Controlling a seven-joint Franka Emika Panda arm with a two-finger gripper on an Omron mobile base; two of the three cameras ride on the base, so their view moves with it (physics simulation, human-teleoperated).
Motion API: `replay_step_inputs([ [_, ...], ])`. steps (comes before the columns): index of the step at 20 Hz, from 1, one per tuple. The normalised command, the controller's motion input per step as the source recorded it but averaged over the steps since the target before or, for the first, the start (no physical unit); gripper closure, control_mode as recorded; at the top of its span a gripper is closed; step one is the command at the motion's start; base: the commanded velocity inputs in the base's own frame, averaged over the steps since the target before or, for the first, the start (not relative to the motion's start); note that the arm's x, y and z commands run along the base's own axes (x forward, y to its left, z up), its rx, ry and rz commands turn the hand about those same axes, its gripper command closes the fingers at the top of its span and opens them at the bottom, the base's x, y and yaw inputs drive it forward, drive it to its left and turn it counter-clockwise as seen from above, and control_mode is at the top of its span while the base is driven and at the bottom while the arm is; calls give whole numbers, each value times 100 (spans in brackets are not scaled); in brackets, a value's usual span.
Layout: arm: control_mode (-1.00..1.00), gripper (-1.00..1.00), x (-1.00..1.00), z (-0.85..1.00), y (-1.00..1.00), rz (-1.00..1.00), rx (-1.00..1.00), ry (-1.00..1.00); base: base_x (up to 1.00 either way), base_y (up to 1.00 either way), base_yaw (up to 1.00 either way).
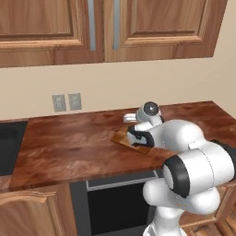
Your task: Open the cabinet, retrieve the rolling pin, and place it next to the meat on the cutting board to prepare for tenderizing.
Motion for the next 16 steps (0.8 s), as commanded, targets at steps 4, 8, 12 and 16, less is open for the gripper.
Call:
replay_step_inputs([
  [4,-100,100,31,-14,-51,4,12,-1,0,0,0],
  [8,-100,100,30,-11,-55,7,15,-1,0,0,0],
  [12,-100,100,20,-3,-50,9,15,-6,0,0,0],
  [16,-100,100,11,-1,-45,9,8,-6,0,0,0],
])
